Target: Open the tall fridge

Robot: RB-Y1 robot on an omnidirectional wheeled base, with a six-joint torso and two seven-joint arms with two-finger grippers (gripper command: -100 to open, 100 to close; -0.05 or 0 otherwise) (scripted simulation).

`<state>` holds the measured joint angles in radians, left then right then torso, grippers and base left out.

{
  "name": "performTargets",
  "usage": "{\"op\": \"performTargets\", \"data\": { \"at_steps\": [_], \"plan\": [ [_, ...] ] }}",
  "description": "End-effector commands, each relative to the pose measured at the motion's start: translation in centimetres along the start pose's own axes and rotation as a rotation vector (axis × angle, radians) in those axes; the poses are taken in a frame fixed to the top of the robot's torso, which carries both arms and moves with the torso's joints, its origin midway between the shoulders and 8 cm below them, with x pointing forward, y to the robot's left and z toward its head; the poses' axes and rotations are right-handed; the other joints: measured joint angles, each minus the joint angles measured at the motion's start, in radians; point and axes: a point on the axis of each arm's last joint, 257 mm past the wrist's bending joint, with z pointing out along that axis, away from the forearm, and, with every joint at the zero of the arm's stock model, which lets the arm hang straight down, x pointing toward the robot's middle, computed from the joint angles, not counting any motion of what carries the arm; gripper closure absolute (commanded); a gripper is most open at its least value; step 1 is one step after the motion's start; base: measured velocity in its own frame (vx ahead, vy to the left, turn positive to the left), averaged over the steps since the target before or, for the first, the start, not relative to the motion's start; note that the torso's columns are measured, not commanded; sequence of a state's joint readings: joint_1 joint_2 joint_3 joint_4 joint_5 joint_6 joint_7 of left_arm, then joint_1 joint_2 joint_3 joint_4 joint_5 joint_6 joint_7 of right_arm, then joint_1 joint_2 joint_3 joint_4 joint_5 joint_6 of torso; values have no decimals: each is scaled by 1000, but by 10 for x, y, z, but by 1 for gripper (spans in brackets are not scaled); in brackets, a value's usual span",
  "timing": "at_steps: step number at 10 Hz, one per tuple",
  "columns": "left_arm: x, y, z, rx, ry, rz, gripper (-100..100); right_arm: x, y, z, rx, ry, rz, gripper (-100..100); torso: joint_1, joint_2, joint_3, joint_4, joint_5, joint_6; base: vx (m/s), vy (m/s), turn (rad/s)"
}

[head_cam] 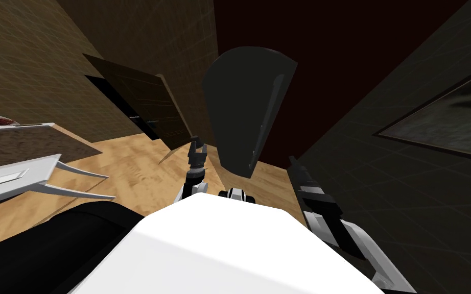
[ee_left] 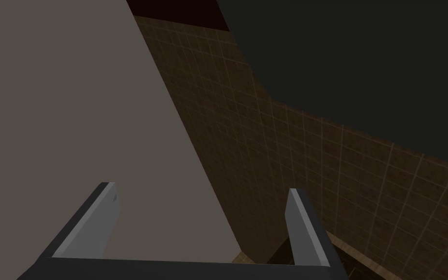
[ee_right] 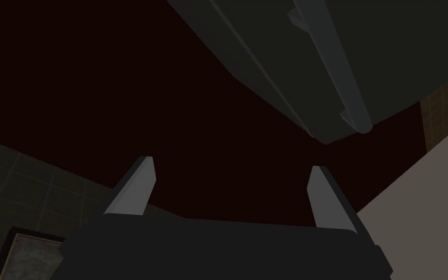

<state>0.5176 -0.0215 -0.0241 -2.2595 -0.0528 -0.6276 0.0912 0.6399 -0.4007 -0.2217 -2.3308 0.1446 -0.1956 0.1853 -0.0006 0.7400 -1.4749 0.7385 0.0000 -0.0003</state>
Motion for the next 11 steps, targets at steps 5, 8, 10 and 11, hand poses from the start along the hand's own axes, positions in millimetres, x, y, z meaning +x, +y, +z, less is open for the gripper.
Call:
{"op": "performTargets", "data": {
  "at_steps": [5,8,10,11],
  "plan": [
    [0,0,0,0,0,0,0,-29,-35,-12,105,117,-288,-100,0,-2,-1,0,0,0,94,100,-84],
    [0,0,0,0,0,0,0,-43,-47,-14,141,158,-401,-100,0,-1,0,0,0,0,80,99,-66],
    [0,0,0,0,0,0,0,-49,-50,-13,149,187,-465,-100,0,-2,-1,-1,0,0,85,88,-56],
    [0,0,0,0,0,0,0,-57,-56,-14,170,201,-518,-100,-1,-2,-1,-1,0,0,110,120,-91]
  ]
}}
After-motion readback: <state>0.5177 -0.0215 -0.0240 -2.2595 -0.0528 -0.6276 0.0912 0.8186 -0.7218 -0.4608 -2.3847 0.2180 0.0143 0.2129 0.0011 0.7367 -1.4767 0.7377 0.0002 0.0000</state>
